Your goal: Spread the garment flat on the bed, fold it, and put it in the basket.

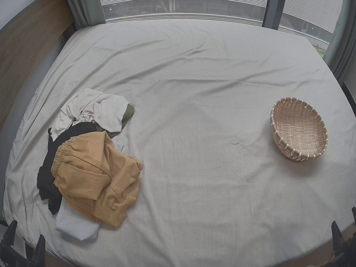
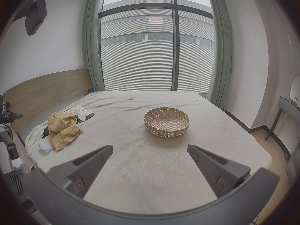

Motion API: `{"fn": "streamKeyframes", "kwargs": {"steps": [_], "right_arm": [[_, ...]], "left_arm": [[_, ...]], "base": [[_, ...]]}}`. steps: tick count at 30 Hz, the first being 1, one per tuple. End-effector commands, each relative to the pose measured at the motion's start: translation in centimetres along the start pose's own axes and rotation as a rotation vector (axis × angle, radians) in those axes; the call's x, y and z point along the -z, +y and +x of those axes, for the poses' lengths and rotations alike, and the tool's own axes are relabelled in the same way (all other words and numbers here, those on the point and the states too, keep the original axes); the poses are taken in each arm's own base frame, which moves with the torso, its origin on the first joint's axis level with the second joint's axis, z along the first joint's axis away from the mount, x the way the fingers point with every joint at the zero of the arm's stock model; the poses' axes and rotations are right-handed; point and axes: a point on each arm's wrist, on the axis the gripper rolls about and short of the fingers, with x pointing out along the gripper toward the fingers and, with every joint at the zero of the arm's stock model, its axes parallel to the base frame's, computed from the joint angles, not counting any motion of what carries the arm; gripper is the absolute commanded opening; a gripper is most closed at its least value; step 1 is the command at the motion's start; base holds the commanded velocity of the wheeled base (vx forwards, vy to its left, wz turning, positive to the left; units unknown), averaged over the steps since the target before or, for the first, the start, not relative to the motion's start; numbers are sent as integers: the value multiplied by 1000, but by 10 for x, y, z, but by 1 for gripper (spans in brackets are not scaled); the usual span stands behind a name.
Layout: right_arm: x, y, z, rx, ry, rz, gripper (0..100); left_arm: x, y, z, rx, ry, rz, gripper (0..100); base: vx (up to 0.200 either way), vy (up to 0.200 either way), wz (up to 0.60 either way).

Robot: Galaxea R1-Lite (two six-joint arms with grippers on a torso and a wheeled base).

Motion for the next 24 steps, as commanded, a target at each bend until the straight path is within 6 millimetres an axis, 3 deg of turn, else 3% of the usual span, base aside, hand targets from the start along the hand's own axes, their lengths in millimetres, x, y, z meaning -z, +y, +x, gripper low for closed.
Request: {"fn": "streamKeyframes", "kwargs": {"steps": [1,19,22,23,24], "right_arm": [[5,0,0,-2,6,2,100],[5,0,0,0,6,4,100],[5,0,0,0,6,4,100],[5,0,0,0,6,4,100],[5,0,0,0,6,4,100]], "left_arm": [[5,0,0,0,4,-1,100],[2,0,-1,-3,-16,7,100],[-39,0,-13,8,-160,-8,100],[-64,0,-18,12,-193,-16,100],[-72,1,-20,21,-180,-19,100]], "base": [[0,0,0],[0,0,0],[0,0,0],[0,0,0],[0,0,0]]}}
